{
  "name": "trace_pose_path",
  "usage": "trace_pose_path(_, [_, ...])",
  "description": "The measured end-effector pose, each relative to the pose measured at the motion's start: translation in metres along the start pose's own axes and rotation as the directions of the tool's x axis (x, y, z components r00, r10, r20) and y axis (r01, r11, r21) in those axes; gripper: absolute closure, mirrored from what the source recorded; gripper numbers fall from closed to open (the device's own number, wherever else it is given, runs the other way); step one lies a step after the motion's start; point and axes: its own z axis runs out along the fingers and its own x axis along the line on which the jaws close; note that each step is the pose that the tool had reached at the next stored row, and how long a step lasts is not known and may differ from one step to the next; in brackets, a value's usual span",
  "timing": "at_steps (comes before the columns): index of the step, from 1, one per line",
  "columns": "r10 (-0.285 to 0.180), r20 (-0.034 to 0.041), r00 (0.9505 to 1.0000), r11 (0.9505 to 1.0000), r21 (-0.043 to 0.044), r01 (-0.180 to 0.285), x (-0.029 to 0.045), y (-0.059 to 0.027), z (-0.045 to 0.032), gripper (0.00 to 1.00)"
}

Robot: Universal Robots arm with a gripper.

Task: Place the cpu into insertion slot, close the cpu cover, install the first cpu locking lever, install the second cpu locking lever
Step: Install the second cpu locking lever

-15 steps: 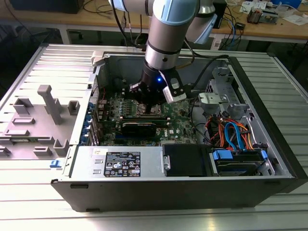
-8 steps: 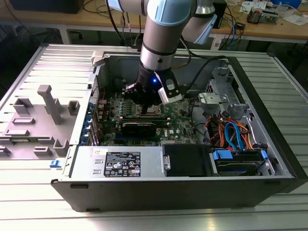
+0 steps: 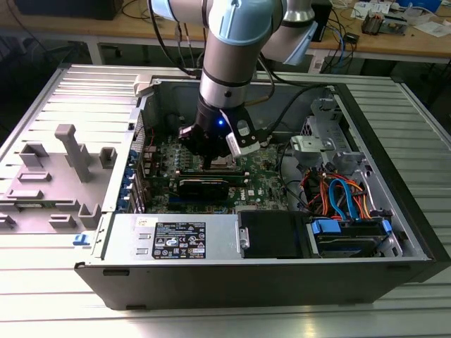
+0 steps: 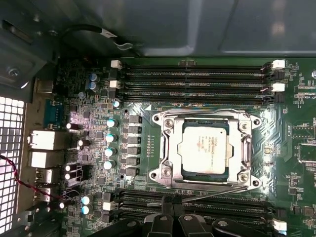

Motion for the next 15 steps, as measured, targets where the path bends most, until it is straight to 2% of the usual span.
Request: trace_pose_path(15, [0.0, 0.0, 1.0, 1.0, -0.0007, 0.0, -0.0001, -0.0001, 0.0002, 0.89])
